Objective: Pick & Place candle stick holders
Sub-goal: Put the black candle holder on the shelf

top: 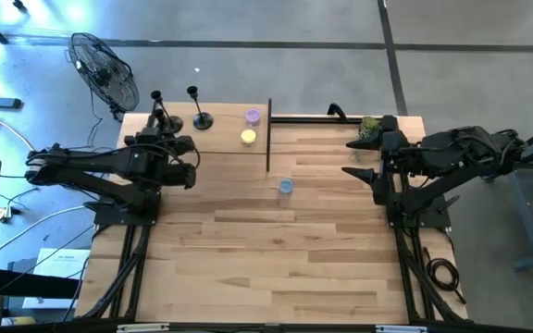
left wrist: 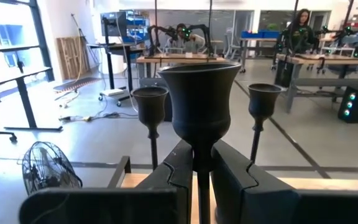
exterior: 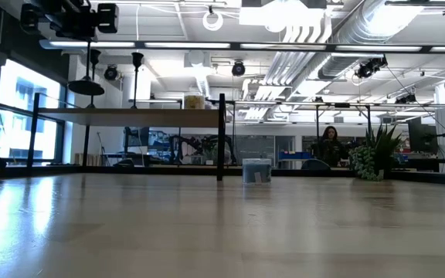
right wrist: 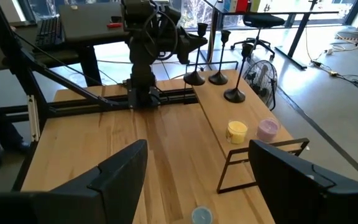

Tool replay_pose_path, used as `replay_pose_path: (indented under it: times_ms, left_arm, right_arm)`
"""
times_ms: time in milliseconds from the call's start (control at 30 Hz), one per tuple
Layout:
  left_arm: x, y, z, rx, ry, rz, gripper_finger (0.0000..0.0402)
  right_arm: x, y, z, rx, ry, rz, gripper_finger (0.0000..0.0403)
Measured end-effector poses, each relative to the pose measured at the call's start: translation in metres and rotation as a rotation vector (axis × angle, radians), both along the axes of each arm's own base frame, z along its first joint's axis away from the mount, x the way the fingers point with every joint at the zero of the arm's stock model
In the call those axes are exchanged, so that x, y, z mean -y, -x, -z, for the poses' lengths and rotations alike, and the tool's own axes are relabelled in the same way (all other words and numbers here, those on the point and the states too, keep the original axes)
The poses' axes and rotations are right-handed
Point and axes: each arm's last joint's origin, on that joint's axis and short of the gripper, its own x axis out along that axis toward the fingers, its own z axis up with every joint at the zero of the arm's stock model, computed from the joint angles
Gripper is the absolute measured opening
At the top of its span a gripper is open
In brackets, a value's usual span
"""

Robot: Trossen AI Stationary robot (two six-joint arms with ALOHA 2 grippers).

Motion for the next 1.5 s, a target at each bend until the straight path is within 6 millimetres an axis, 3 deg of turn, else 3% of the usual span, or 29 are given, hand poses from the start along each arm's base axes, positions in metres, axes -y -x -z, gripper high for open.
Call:
replay_pose_path:
  times_ms: [300,733,1133,1500]
  left_arm:
    - [0.0,-0.001,0.002,0.003,-0.003,-0.001,0.0028]
    - [0.003,-0.029,0.008,-0.04,0.071,0.052,0.0028]
    - [0.06,-0.019,-0.005,-0.015,0.006,0.38,0.0028]
    - [0.118,-0.036,-0.048,-0.004,-0.004,0.606,0.0028]
  right_arm:
    - [0.0,0.0,0.0,0.002,-0.006,0.0,0.0275]
    - [-0.001,0.0,-0.001,0.01,-0.008,-0.012,0.0275]
    - [-0.001,0.0,-0.001,-0.005,0.03,-0.054,0.0275]
    - [-0.003,-0.001,-0.001,-0.012,0.038,-0.109,0.0275]
